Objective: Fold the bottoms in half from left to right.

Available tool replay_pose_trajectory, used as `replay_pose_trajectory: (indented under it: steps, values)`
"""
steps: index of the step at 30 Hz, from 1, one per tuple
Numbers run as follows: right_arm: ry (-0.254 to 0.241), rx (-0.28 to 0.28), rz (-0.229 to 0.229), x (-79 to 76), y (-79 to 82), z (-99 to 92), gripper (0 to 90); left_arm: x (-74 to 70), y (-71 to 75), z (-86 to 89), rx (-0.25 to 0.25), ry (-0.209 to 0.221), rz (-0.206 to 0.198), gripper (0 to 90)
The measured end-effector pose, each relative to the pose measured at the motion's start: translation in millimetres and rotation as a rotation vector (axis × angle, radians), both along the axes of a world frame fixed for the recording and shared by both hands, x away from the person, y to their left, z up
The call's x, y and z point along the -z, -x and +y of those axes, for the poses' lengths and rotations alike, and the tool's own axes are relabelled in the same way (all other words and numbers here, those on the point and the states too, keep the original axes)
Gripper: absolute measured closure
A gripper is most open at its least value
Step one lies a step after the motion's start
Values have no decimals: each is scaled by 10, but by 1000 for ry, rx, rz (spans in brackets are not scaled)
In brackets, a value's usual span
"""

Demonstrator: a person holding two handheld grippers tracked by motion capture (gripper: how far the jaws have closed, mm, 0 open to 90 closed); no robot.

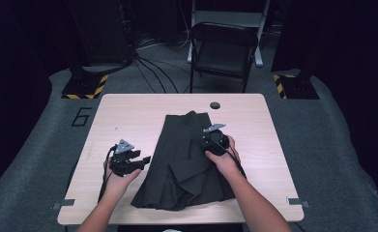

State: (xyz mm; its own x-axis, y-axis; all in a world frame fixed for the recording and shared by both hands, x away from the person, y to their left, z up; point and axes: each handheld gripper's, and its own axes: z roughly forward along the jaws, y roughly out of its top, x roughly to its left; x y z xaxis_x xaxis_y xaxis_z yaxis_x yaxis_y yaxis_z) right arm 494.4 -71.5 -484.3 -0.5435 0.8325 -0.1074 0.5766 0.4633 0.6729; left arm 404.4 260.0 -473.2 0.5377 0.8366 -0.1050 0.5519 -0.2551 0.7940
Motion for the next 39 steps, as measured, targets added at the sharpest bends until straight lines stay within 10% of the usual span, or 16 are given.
replay_pose_trajectory:
  steps: [6, 15, 25, 31, 39]
  values:
    - [-119, -143, -8, -155, 173, 215, 398, 6, 5, -44, 17, -14, -5, 455]
    - [-91, -305, 63, -135, 348, 554, 396, 1, -12, -19, 2, 2, -6, 448]
    - [-97, -360, 151, 2, 512, 438, 579, -8, -9, 16, -25, 5, -14, 446]
    - [-97, -396, 117, -36, 646, 325, 880, -24, 9, 15, -20, 4, -18, 471]
    - [-163, -370, 84, -72, 712, 166, 900, -20, 28, 20, -10, -24, -27, 474]
